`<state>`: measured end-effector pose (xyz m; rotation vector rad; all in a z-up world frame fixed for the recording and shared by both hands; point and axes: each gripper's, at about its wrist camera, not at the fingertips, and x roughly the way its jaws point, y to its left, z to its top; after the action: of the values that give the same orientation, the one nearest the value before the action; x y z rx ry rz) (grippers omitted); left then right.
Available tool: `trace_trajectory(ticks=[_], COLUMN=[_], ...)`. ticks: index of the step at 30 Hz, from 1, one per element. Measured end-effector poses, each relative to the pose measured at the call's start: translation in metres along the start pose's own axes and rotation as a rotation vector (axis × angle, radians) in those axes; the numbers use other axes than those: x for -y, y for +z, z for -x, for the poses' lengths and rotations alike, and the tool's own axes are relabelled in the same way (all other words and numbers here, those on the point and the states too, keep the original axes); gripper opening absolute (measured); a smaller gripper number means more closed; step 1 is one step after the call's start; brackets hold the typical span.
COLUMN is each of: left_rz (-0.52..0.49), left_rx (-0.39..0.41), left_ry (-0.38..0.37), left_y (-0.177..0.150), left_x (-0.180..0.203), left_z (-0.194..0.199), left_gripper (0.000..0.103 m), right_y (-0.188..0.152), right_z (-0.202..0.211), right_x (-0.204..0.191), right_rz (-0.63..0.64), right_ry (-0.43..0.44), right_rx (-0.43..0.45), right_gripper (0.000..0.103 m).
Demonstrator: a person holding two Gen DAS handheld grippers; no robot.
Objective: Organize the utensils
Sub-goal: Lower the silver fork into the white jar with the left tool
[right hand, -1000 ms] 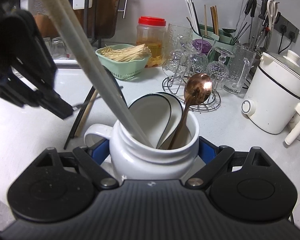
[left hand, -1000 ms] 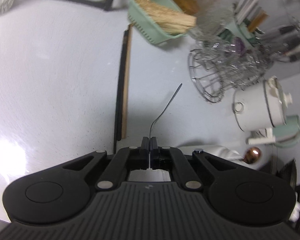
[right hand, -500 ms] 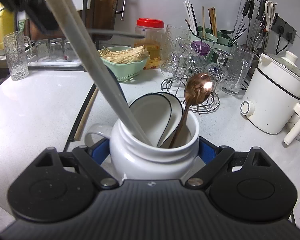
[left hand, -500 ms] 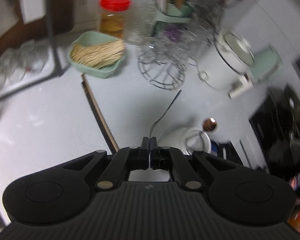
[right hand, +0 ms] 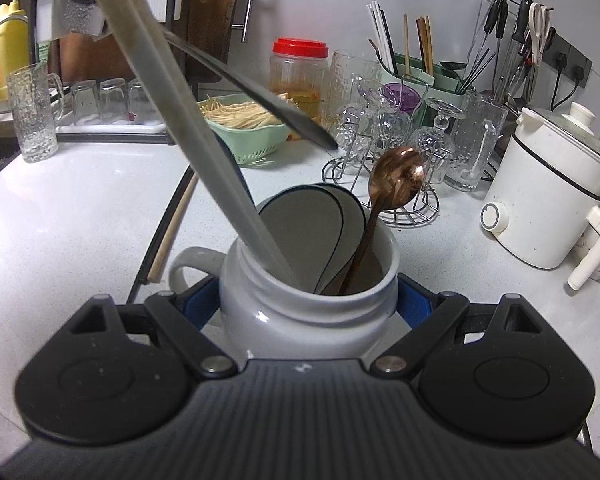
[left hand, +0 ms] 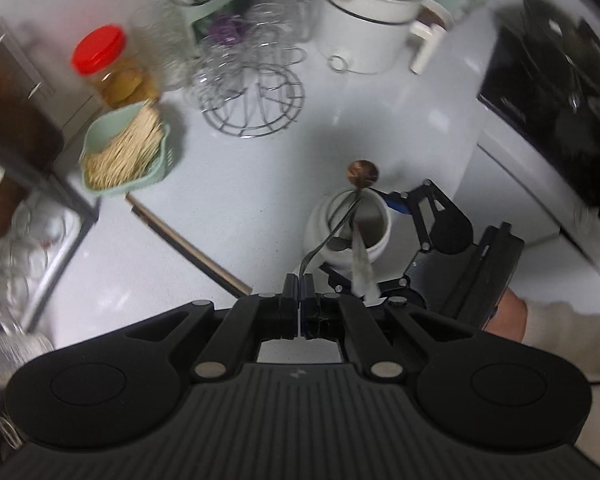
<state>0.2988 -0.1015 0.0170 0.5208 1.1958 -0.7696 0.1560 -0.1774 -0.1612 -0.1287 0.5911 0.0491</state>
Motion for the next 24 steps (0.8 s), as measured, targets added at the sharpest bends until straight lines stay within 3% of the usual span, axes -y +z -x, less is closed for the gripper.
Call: trace_trajectory(ticks=[14,20,24], left_rz=[-0.292,-0.354,-0.324], left_rx=[-0.179,-0.216,-0.2], left_ry=[0.082,0.091,0.055], left_y=[0.043,0.051,0.058], left_x=[0.052,0.064,0.062], left_z=[-0.046,-0.072,-0.076], left_gripper=[0.001,0.001,0.001], right_y=[-0.003,-0.003,-0.002], right_z=[0.0,0.0,0.0], right_x=[0.002,0.003,0.003], right_rz=[0.011,0.017,0.028], right_ry=[0.012,0.018,0.023], right_rx=[0.021,0.023,0.021], right_gripper=[0.093,0.093,0.093])
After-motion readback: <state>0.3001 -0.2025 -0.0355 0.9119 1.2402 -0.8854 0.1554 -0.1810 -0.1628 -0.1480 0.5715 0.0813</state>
